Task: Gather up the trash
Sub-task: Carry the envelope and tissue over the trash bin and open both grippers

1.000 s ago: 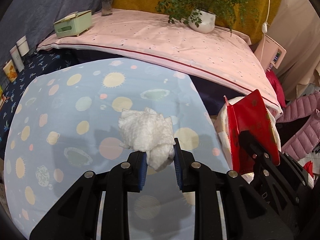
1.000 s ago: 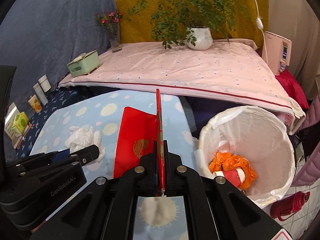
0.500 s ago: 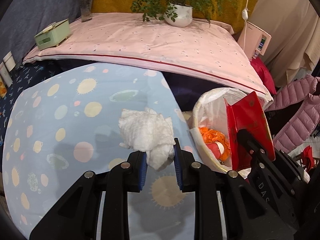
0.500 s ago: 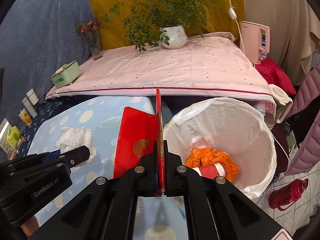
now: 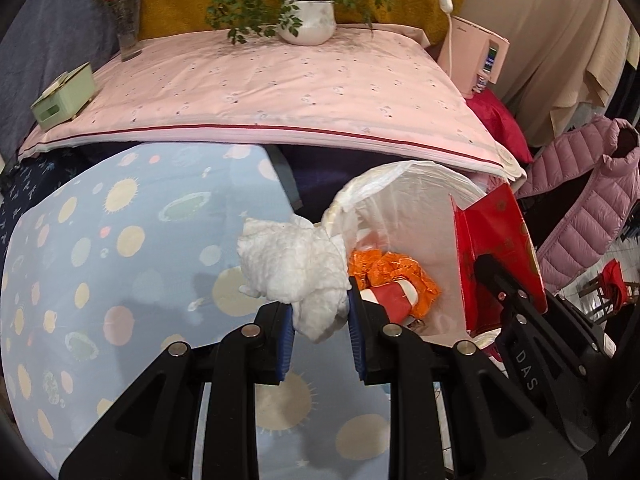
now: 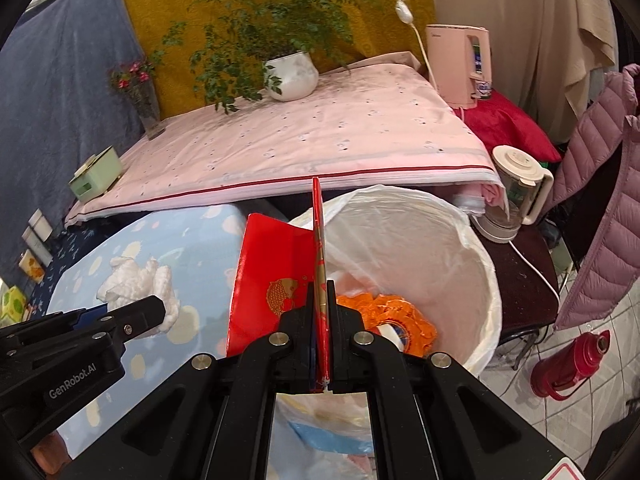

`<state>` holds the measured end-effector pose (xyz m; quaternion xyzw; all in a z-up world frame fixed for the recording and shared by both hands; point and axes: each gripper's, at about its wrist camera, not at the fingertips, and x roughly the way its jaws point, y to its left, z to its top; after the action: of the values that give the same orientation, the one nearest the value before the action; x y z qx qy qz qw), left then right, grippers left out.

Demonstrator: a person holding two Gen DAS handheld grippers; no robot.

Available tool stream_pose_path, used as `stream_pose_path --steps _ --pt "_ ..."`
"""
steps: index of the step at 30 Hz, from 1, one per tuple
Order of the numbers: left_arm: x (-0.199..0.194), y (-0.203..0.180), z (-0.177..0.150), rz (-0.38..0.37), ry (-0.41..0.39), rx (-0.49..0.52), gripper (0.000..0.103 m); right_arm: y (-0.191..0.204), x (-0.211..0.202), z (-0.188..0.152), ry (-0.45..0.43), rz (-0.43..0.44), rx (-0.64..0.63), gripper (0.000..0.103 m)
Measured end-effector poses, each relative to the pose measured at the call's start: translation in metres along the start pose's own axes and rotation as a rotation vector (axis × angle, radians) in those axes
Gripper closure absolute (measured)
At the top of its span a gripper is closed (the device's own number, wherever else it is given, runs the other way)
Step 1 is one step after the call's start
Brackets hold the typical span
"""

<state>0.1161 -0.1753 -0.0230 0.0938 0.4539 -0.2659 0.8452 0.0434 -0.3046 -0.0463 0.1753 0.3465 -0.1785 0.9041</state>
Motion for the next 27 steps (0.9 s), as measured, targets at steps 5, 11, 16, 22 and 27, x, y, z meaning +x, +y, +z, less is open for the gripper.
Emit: stream_pose_path --steps 5,11,16,22,27 --pt "0.010 -0.021 0.005 -0.021 0.008 0.040 0.080 -0.019 0.005 0.001 0.006 -0.023 0.026 0.100" --pt "0.025 -0.037 0.011 -0.059 0.031 0.070 0.079 -0.039 0.013 0.003 0.016 -0.049 0.059 0.100" --pt "0.037 -0.048 0.014 -0.075 0.047 0.092 0.078 -0.051 0.023 0.007 0.024 -0.066 0.076 0.100" --pt "0.045 -0.047 0.018 -0.050 0.026 0.072 0.040 -0.056 0.033 0.012 0.041 -0.077 0.079 0.093" --pt "0.046 -0.036 0.018 -0.018 0.019 0.051 0.037 -0.057 0.040 0.012 0.053 -0.077 0.088 0.083"
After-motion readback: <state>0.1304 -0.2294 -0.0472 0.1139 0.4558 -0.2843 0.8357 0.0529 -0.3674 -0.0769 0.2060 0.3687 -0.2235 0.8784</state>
